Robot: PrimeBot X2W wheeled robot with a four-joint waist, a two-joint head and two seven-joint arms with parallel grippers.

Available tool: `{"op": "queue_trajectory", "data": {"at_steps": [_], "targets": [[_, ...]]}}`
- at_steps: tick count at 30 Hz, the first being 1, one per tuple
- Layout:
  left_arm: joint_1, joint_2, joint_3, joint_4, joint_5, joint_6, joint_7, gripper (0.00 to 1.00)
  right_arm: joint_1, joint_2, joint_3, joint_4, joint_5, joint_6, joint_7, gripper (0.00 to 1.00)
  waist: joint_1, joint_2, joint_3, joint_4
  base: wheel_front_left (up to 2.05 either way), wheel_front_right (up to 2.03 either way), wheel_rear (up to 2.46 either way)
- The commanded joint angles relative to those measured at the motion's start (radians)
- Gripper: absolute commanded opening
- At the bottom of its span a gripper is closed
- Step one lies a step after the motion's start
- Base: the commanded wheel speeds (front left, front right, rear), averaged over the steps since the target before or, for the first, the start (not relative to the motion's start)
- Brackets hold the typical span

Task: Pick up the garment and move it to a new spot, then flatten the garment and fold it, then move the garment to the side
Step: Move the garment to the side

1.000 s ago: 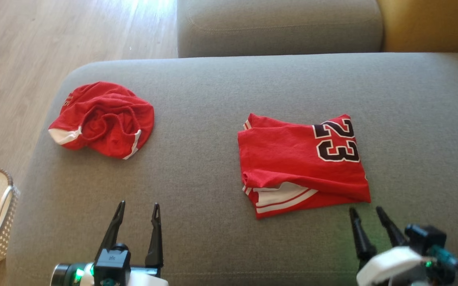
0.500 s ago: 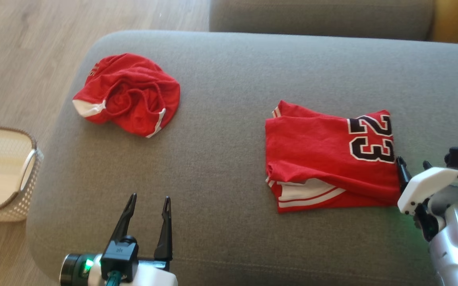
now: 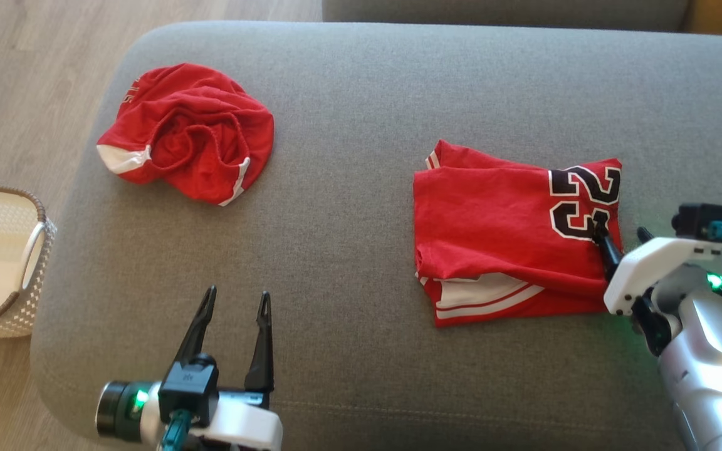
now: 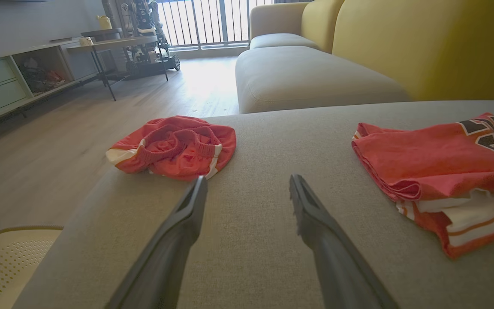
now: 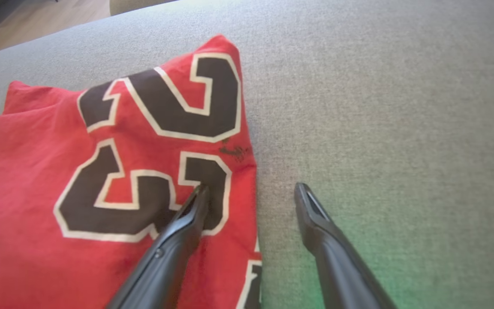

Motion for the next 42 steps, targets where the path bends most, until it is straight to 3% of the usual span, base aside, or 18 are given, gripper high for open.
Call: {"op": "queue_trajectory", "data": {"at_steps": [1, 5, 6, 8, 9, 14, 20, 35, 42], "targets": [[-0.043, -0.010, 0.026, -0.029, 0.008, -0.004, -0.012, 1.00, -0.054, -0.008, 0.035, -0.022, 0.009, 0.000, 0.001, 1.00, 0.0000, 0.0000, 0.005, 0.002, 0.00, 0.00, 0.00], [-0.055, -0.012, 0.027, -0.030, 0.010, -0.008, -0.012, 1.00, -0.063, -0.011, 0.092, 0.023, 0.028, 0.000, 0.072, 1.00, 0.0000, 0.0000, 0.017, 0.014, 0.00, 0.00, 0.00], [-0.056, -0.012, 0.028, -0.030, 0.010, -0.009, -0.012, 1.00, -0.065, -0.010, 0.105, 0.030, 0.036, 0.000, 0.086, 0.82, 0.0000, 0.0000, 0.020, 0.016, 0.00, 0.00, 0.00], [-0.055, -0.013, 0.030, -0.031, 0.009, -0.010, -0.012, 1.00, -0.068, -0.011, 0.117, 0.035, 0.063, 0.000, 0.089, 0.12, 0.0000, 0.0000, 0.025, 0.018, 0.00, 0.00, 0.00], [-0.055, -0.013, 0.031, -0.031, 0.009, -0.010, -0.012, 1.00, -0.069, -0.016, 0.124, 0.036, 0.070, 0.000, 0.085, 0.00, 0.0000, 0.0000, 0.027, 0.018, 0.00, 0.00, 0.00], [-0.059, -0.015, 0.040, -0.042, 0.008, -0.008, -0.012, 1.00, -0.094, -0.062, 0.149, 0.019, 0.070, 0.000, 0.011, 0.00, 0.0000, 0.0000, 0.045, -0.001, 0.00, 0.00, 0.00], [-0.070, -0.018, 0.041, -0.061, 0.012, -0.012, -0.012, 1.00, -0.174, -0.161, 0.126, 0.018, 0.035, 0.000, -0.073, 0.00, 0.0000, 0.0000, 0.089, -0.048, 0.00, 0.00, 0.00], [-0.160, 0.003, 0.035, -0.117, 0.037, -0.041, -0.012, 1.00, -0.400, -0.439, 0.022, -0.013, -0.172, 0.000, -0.055, 0.00, 0.0000, 0.0000, 0.266, -0.137, 0.00, 0.00, 0.00], [-0.197, 0.026, 0.020, -0.147, 0.051, -0.053, -0.012, 1.00, -0.406, -0.426, 0.005, -0.109, -0.271, 0.000, -0.029, 0.00, 0.0000, 0.0000, 0.302, -0.193, 0.00, 0.00, 0.00]]}}
